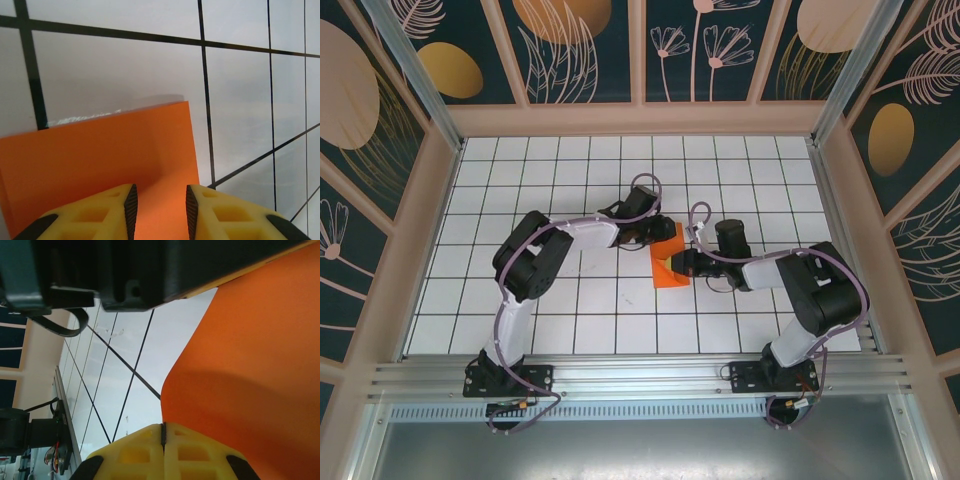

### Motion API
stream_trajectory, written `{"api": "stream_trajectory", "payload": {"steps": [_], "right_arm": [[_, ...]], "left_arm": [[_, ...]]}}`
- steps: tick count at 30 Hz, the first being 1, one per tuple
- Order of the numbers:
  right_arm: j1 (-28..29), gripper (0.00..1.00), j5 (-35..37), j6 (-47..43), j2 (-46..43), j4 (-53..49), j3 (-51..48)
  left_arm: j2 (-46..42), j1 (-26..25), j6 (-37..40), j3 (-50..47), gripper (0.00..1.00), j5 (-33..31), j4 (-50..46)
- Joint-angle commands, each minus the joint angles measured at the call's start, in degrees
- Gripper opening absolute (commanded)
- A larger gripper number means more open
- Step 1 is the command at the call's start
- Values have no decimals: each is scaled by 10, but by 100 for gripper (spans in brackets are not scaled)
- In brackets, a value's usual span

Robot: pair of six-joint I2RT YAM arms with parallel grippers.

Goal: Fold a paper plane with a square sheet of paper (pick it up from the middle)

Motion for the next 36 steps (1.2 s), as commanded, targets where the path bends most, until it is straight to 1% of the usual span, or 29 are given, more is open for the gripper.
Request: {"api": "stream_trajectory", "payload": {"steps": [1, 5, 9, 12, 15, 19, 22, 24, 26, 30, 33, 36], "right_arm": [[-4, 3, -22, -22, -1, -7, 18], [-4, 3, -22, -12, -1, -3, 22], [1, 3, -4, 40, -11, 48, 1], [17, 3, 42, 67, -32, 57, -11], [47, 2, 90, 103, -45, 80, -22], [91, 2, 161, 152, -57, 90, -29], [134, 2, 210, 184, -67, 95, -29], [155, 2, 247, 216, -73, 96, -30], [167, 2, 268, 231, -73, 86, -29], [168, 3, 265, 208, -60, 73, -27], [168, 3, 244, 188, -42, 70, -19], [168, 3, 228, 179, -17, 73, -12]], "left_arm": [[16, 4, 26, 24, 34, 7, -30], [15, 5, 46, 34, 35, 0, -54], [-14, 8, 49, 37, 38, -10, -64], [-52, 15, 43, 30, 42, -20, -57], [-83, 24, 39, 18, 43, -23, -47], [-106, 36, 36, -3, 43, -20, -40], [-117, 41, 34, -26, 42, -19, -37], [-121, 44, 29, -43, 40, -14, -27], [-121, 45, 30, -53, 39, -6, -18], [-102, 45, 30, -61, 37, 34, -3], [-86, 45, 27, -65, 35, 69, 17], [-76, 44, 27, -67, 35, 86, 30]]}}
